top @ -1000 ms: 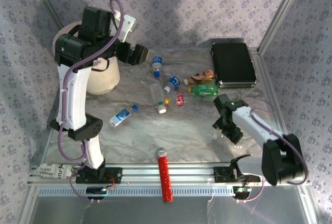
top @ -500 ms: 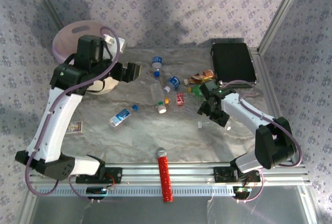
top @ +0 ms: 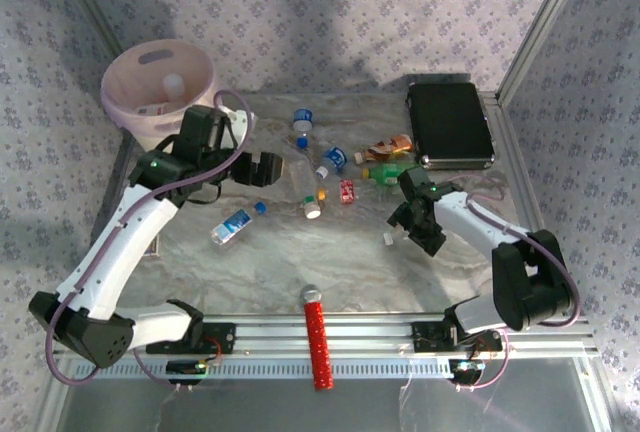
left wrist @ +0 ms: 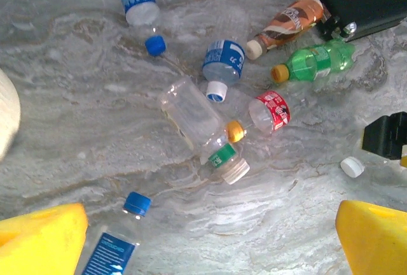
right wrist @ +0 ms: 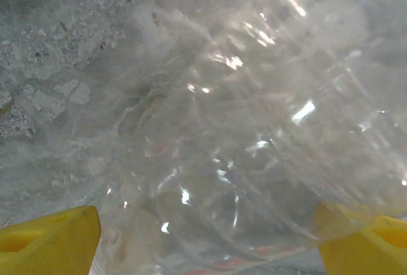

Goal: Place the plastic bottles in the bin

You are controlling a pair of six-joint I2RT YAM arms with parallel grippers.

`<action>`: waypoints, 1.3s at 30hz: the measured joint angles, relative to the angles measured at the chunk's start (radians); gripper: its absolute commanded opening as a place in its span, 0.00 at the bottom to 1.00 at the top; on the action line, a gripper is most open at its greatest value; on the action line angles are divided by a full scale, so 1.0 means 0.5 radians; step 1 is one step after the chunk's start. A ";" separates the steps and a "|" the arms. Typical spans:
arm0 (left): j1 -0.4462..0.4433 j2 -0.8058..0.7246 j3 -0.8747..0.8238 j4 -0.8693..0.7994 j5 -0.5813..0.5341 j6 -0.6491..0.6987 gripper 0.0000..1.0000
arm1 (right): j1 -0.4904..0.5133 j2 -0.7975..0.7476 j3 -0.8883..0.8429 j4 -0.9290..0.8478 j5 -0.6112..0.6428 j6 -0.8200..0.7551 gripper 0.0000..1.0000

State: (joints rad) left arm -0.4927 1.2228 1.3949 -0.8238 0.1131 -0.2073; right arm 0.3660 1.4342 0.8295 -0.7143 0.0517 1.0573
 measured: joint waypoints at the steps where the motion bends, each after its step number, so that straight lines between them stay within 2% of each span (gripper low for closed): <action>1: -0.002 -0.006 -0.022 0.021 0.010 -0.025 1.00 | 0.000 0.031 -0.003 0.027 -0.008 -0.001 0.87; 8: -0.024 -0.062 -0.088 0.140 0.075 -0.174 1.00 | 0.036 0.189 0.008 0.111 -0.021 -0.056 0.79; 14: -0.027 -0.081 -0.144 0.235 0.102 -0.299 1.00 | 0.125 0.193 0.083 0.077 0.046 -0.172 0.63; 22: -0.027 -0.109 -0.359 0.432 0.173 -0.534 1.00 | 0.106 0.175 0.058 0.076 0.079 -0.372 0.49; 30: -0.029 -0.188 -0.579 0.726 0.259 -0.796 1.00 | 0.063 0.001 -0.027 0.067 0.074 -0.629 0.45; 32: -0.034 -0.197 -0.635 0.807 0.285 -0.870 1.00 | 0.062 -0.088 -0.035 0.067 0.059 -0.692 0.41; 35: -0.061 -0.198 -0.690 0.919 0.310 -0.959 1.00 | 0.062 -0.233 -0.045 0.074 -0.008 -0.813 0.35; 39: -0.094 -0.208 -0.778 1.086 0.331 -1.080 1.00 | 0.073 -0.363 -0.046 0.088 -0.140 -1.000 0.33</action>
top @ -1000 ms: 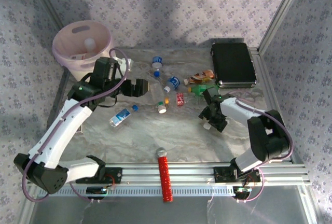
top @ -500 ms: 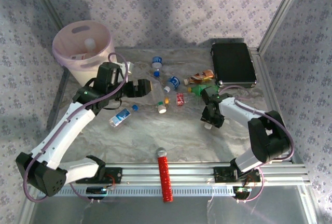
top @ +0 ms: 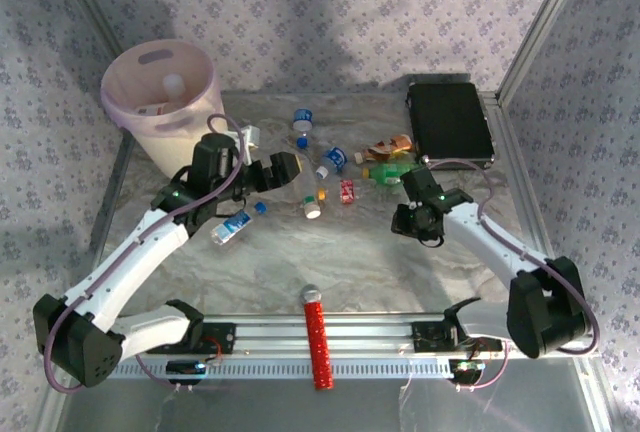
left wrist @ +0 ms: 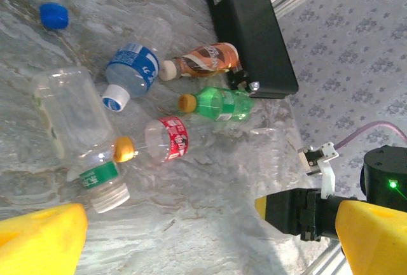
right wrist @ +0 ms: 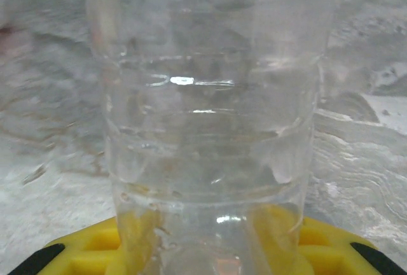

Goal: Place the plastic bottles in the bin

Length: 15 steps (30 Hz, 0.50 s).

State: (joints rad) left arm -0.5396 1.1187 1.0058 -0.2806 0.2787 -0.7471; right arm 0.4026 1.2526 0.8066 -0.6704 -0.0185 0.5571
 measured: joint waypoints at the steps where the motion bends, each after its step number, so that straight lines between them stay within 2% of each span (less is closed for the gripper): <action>1: -0.007 0.000 -0.027 0.051 0.011 -0.037 1.00 | 0.014 -0.025 0.000 0.005 -0.041 -0.053 0.32; 8: -0.078 0.057 -0.230 0.468 0.101 -0.343 1.00 | 0.291 -0.165 0.106 0.112 -0.385 -0.483 0.32; 15: -0.233 0.163 -0.230 0.677 0.132 -0.462 1.00 | 0.588 -0.165 0.233 0.317 -0.620 -0.686 0.33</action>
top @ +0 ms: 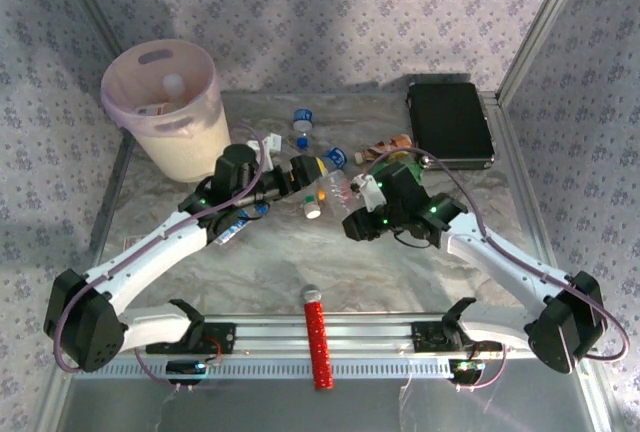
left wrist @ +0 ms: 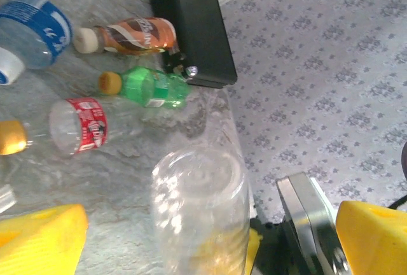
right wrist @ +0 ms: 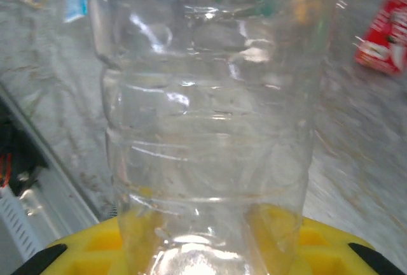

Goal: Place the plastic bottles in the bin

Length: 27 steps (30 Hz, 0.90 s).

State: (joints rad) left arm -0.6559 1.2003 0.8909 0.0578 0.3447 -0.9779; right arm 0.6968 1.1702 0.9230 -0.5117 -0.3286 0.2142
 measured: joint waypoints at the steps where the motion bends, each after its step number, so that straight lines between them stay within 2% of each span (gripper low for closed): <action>1: -0.020 0.011 0.000 0.016 -0.001 -0.013 1.00 | 0.028 0.000 0.003 0.033 -0.012 -0.011 0.33; 9: -0.124 0.098 0.000 0.163 -0.008 -0.137 0.99 | 0.110 0.001 0.124 0.166 -0.016 -0.040 0.32; 22: -0.133 0.132 0.000 0.311 -0.054 -0.217 0.73 | 0.116 0.044 0.137 0.253 -0.002 -0.041 0.33; 27: -0.133 0.132 0.000 0.304 -0.085 -0.212 0.68 | 0.117 0.054 0.140 0.262 -0.001 -0.040 0.38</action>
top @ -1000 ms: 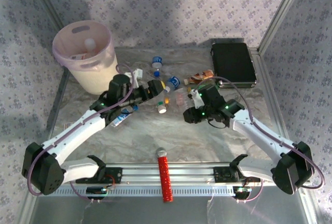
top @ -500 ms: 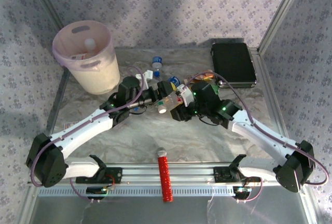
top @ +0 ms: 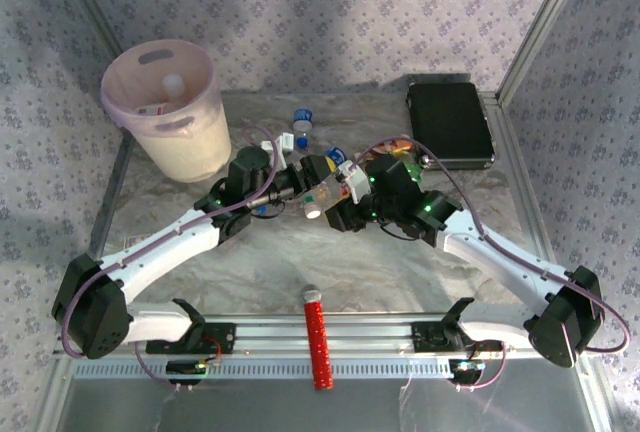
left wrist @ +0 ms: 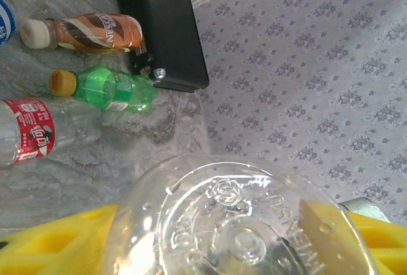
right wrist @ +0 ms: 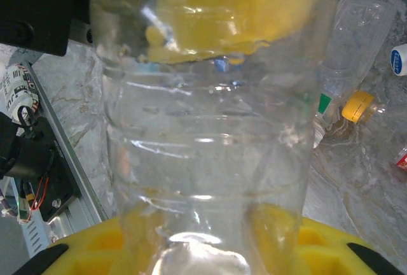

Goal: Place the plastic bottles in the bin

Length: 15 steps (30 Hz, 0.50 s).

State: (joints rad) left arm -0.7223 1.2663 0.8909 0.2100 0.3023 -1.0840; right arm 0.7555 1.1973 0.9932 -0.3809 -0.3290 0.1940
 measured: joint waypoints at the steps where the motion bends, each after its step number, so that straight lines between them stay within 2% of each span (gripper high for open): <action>1: 0.000 0.000 0.000 0.000 -0.006 0.002 0.67 | -0.001 0.004 0.005 0.001 0.001 0.000 0.41; 7: 0.028 0.000 0.000 -0.019 -0.021 0.003 0.64 | -0.005 0.034 0.066 -0.006 0.015 0.006 0.62; 12: 0.106 -0.001 0.001 -0.071 -0.027 0.026 0.63 | -0.054 0.026 0.098 -0.011 0.020 0.007 0.73; 15: 0.172 -0.001 0.035 -0.198 -0.038 0.098 0.63 | -0.105 -0.021 0.098 -0.029 0.021 0.010 0.75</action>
State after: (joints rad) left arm -0.6361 1.2659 0.9085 0.1108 0.2832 -1.0348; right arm 0.7029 1.1870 1.0424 -0.3954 -0.3187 0.1989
